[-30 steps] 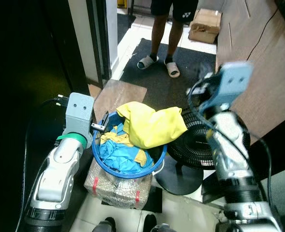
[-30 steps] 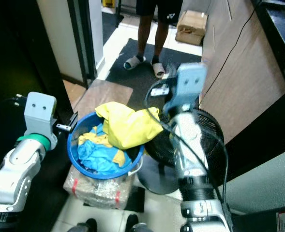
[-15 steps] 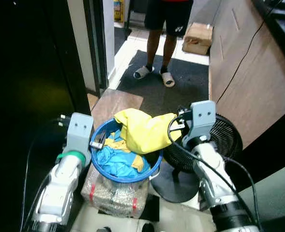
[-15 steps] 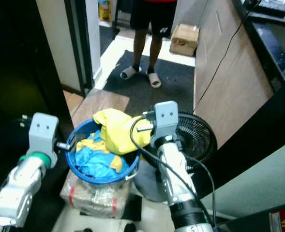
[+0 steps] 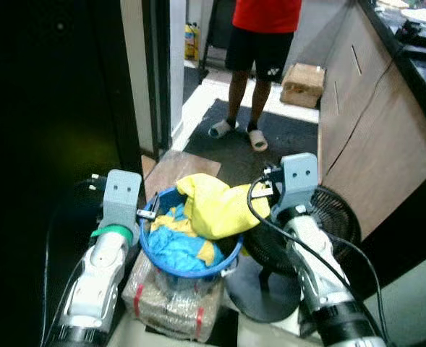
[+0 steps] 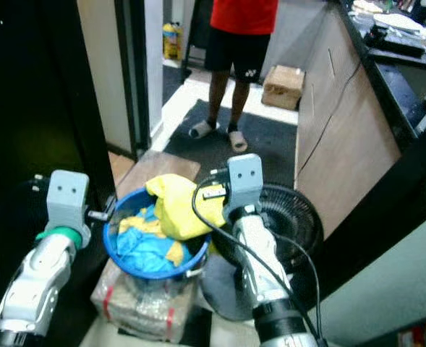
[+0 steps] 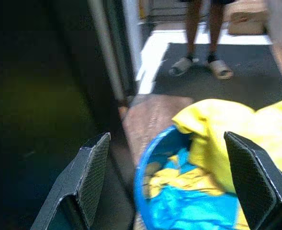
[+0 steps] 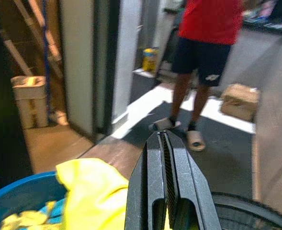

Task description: Clothes washing

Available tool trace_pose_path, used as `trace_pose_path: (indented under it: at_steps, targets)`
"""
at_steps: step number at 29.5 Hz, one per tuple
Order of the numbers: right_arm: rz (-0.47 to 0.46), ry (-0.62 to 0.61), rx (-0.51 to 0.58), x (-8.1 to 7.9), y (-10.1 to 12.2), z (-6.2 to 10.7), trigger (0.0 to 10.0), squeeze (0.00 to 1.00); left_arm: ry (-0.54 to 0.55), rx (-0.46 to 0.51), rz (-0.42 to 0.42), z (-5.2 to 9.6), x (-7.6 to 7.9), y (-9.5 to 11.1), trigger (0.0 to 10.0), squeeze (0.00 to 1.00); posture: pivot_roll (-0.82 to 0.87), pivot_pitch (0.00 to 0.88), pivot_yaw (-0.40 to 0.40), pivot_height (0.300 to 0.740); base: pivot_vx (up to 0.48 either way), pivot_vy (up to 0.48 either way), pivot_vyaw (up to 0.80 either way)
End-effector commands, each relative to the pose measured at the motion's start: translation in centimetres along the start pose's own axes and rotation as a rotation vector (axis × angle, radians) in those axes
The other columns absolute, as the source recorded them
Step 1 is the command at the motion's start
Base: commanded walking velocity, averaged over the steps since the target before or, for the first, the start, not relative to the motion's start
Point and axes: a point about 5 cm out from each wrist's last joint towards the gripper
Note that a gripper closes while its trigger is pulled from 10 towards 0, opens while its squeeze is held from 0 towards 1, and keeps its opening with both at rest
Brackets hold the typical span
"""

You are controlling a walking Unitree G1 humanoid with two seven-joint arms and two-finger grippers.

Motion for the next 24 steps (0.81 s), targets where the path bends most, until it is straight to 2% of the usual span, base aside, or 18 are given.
trace_pose_path:
  at_steps: [1,24]
  targets:
    - [0.006,-0.013,-0.022,0.26,-0.69,0.36,10.0,0.0,-0.011,0.003,0.004,-0.2,0.38,-0.13,10.0,0.0,0.12,0.027,-0.037,0.74,0.0,0.0,0.0]
    - [0.016,0.029,-0.029,-0.71,-1.13,0.51,10.0,0.0,-0.016,0.044,0.02,-0.53,0.9,0.21,10.0,0.0,0.12,0.027,-0.04,0.74,0.0,0.0,0.0]
Point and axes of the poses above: a point about 5 cm out from each wrist's last joint towards the gripper, its own z axis pointing back from the gripper into the wrist, its own y axis along the axis of the wrist's last joint, x = y × z, and after that the axes turned 4 degrees about -z, right-handed
